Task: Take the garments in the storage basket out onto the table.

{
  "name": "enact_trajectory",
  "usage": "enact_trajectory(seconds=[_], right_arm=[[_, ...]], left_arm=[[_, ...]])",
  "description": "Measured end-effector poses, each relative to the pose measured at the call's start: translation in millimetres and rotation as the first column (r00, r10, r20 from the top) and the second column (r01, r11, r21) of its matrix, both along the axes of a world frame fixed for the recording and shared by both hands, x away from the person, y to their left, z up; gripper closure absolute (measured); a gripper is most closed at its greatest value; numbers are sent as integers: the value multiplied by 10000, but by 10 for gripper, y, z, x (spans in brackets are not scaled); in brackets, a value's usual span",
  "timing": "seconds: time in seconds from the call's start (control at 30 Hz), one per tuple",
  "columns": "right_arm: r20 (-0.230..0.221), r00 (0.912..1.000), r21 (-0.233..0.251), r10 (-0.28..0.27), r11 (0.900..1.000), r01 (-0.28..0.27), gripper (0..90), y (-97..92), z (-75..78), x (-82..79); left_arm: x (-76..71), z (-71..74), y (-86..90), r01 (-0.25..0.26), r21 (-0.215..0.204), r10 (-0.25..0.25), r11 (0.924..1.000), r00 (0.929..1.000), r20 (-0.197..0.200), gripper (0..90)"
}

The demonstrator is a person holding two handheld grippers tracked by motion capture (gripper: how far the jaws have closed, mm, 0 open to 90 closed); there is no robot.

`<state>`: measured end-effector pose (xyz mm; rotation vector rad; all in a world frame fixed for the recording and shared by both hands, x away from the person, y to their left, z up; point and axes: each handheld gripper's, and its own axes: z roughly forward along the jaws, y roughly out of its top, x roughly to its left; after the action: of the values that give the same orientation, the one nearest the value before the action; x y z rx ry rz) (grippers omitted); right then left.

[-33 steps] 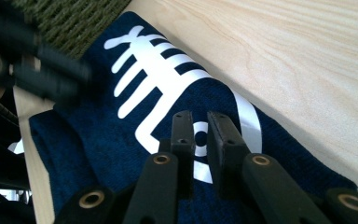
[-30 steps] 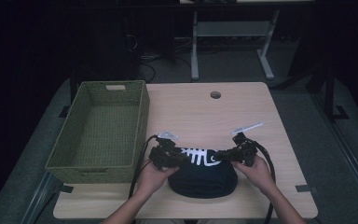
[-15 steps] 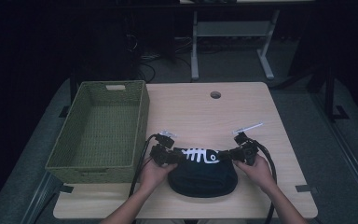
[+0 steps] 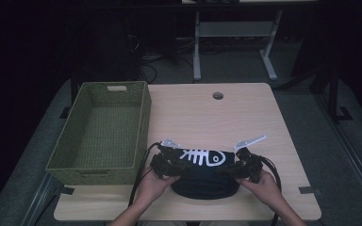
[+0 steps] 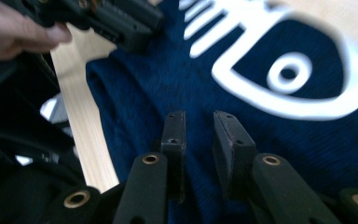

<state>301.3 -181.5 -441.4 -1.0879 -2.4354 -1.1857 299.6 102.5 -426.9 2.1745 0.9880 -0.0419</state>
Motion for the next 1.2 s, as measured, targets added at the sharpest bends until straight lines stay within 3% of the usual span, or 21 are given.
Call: enact_trajectory(seconds=[0.23, 0.33, 0.43, 0.63, 0.87, 1.2], right_arm=[[-235, 9991, -611, 352, 9975, -366, 744, 71, -146, -98], [-96, 9993, -828, 360, 9959, -367, 765, 86, -180, -108], [-161, 9993, -721, 342, 9968, -353, 775, 75, -214, -106], [-128, 9993, -762, 349, 9964, -358, 752, 76, -182, -105], [227, 9996, -738, -189, 9971, 206, 709, -10, -67, -83], [590, 9940, -871, -916, 9915, 966, 678, -158, 5, -22]], left_arm=[[-77, -82, -21, 154, 271, -155, 9995, 9999, 35, 689], [-92, -142, -36, 117, 279, -120, 9995, 9999, 95, 690], [-103, -151, -47, 220, 455, -231, 9987, 9994, 244, 691], [-92, -105, -33, 106, 270, -110, 9996, 9998, 155, 681], [-59, 13, 38, -340, 93, 336, 9994, 9984, 462, 670], [-13, 46, 163, -1004, 98, 996, 9949, 9931, 626, 655]])
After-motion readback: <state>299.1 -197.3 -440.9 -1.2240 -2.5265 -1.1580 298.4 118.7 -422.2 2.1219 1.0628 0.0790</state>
